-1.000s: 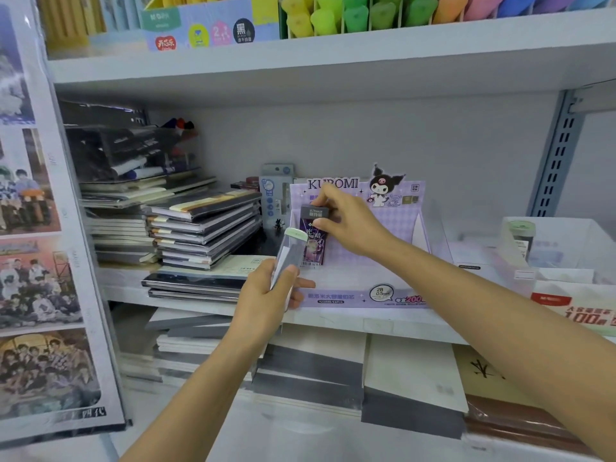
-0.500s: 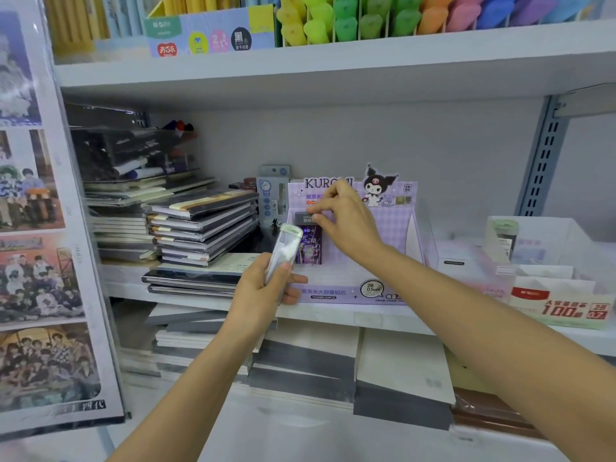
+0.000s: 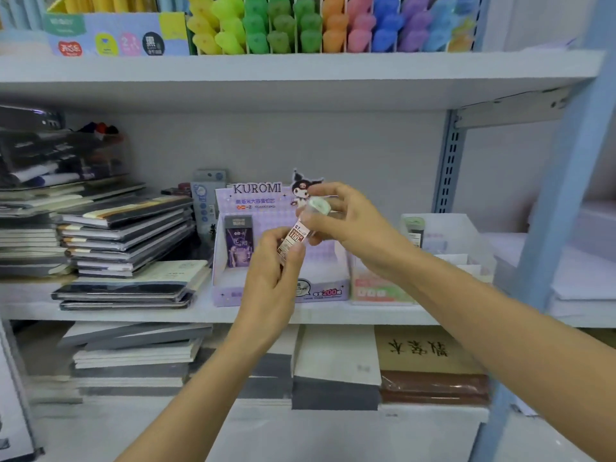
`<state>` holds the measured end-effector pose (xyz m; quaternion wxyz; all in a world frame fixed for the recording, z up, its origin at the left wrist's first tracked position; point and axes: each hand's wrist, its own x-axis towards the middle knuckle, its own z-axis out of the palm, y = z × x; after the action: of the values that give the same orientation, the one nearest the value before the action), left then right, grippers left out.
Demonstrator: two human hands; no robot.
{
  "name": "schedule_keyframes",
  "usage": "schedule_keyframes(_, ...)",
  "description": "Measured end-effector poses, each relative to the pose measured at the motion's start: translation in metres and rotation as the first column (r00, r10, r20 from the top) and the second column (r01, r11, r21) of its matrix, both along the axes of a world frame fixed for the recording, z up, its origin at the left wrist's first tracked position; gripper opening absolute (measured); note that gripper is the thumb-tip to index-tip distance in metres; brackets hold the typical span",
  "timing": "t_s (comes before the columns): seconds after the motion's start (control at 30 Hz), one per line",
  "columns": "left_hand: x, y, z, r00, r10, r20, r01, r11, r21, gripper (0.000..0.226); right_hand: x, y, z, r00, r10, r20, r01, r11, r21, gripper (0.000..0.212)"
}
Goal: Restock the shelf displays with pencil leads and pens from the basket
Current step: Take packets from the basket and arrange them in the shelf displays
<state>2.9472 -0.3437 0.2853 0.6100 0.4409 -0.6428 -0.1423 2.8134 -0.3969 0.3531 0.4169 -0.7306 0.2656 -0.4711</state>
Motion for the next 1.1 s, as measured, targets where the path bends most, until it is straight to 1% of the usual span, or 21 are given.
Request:
schedule_keyframes(0.07, -0.021, -0.004, 0.002, 0.999, -0.006, 0.033, 0.006, 1.0, -0.01, 0.022, -0.031, 0.0, 0.001, 0.999, -0.034, 0.014, 0.034, 0.999, -0.017, 0.024)
schedule_keyframes(0.1, -0.032, -0.006, 0.002, 0.998, 0.009, 0.068, -0.008, 1.0, -0.015, 0.027, -0.049, 0.0, 0.004, 0.996, -0.076, 0.035, 0.077, 0.996, -0.033, 0.02)
schedule_keyframes(0.17, -0.055, -0.01, -0.001, 0.982, 0.084, 0.169, -0.072, 0.995, -0.075, 0.044, -0.085, -0.004, 0.014, 0.972, -0.199, 0.128, 0.21, 0.974, -0.084, 0.019)
schedule_keyframes(0.2, -0.065, -0.013, -0.002, 0.961, 0.131, 0.245, -0.103, 0.987, -0.124, 0.048, -0.104, -0.008, 0.019, 0.95, -0.258, 0.177, 0.281, 0.952, -0.119, 0.018)
schedule_keyframes(0.27, -0.084, -0.018, -0.008, 0.871, 0.21, 0.443, -0.121, 0.968, -0.22, 0.047, -0.138, -0.015, 0.029, 0.906, -0.357, 0.229, 0.402, 0.894, -0.198, 0.014)
schedule_keyframes(0.3, -0.093, -0.021, -0.011, 0.809, 0.23, 0.54, -0.106, 0.962, -0.251, 0.045, -0.153, -0.02, 0.031, 0.889, -0.398, 0.226, 0.447, 0.863, -0.235, 0.011)
schedule_keyframes(0.37, -0.107, -0.029, -0.02, 0.69, 0.245, 0.681, -0.07, 0.959, -0.274, 0.046, -0.173, -0.031, 0.028, 0.87, -0.463, 0.168, 0.493, 0.819, -0.292, 0.01)
schedule_keyframes(0.47, -0.118, -0.04, -0.03, 0.516, 0.295, 0.804, -0.113, 0.954, -0.277, 0.057, -0.181, -0.047, 0.013, 0.864, -0.504, 0.01, 0.476, 0.808, -0.347, 0.01)
schedule_keyframes(0.53, -0.121, -0.044, -0.033, 0.453, 0.325, 0.83, -0.161, 0.946, -0.282, 0.063, -0.175, -0.057, 0.001, 0.863, -0.501, -0.068, 0.445, 0.815, -0.371, 0.008)
schedule_keyframes(0.6, -0.123, -0.045, -0.032, 0.448, 0.325, 0.833, -0.18, 0.945, -0.272, 0.064, -0.167, -0.067, -0.009, 0.848, -0.514, -0.128, 0.426, 0.806, -0.411, 0.007)
schedule_keyframes(0.67, -0.123, -0.044, -0.03, 0.455, 0.337, 0.824, -0.184, 0.941, -0.283, 0.061, -0.161, -0.077, -0.014, 0.81, -0.544, -0.219, 0.41, 0.793, -0.451, 0.008)
schedule_keyframes(0.77, -0.121, -0.044, -0.03, 0.459, 0.352, 0.816, -0.181, 0.936, -0.302, 0.061, -0.158, -0.087, -0.018, 0.792, -0.49, -0.365, 0.335, 0.847, -0.412, 0.016)
schedule_keyframes(0.8, -0.12, -0.044, -0.031, 0.458, 0.351, 0.816, -0.177, 0.936, -0.303, 0.061, -0.157, -0.088, -0.02, 0.787, -0.484, -0.382, 0.327, 0.853, -0.406, 0.02)
schedule_keyframes(0.87, -0.12, -0.045, -0.032, 0.462, 0.349, 0.815, -0.173, 0.937, -0.303, 0.061, -0.156, -0.09, -0.025, 0.788, -0.509, -0.345, 0.369, 0.84, -0.397, 0.025)
schedule_keyframes(0.93, -0.12, -0.046, -0.033, 0.473, 0.351, 0.808, -0.171, 0.936, -0.306, 0.062, -0.155, -0.092, -0.029, 0.787, -0.544, -0.292, 0.407, 0.813, -0.416, 0.02)
schedule_keyframes(0.97, -0.12, -0.047, -0.034, 0.477, 0.354, 0.804, -0.169, 0.935, -0.312, 0.062, -0.154, -0.093, -0.029, 0.765, -0.575, -0.291, 0.417, 0.785, -0.457, 0.017)
schedule_keyframes(1.03, -0.12, -0.049, -0.036, 0.488, 0.358, 0.796, -0.159, 0.933, -0.322, 0.062, -0.155, -0.094, -0.029, 0.689, -0.653, -0.315, 0.426, 0.716, -0.553, 0.016)
schedule_keyframes(1.1, -0.119, -0.049, -0.036, 0.506, 0.35, 0.788, -0.142, 0.935, -0.324, 0.062, -0.155, -0.093, -0.027, 0.617, -0.695, -0.369, 0.419, 0.687, -0.594, 0.026)
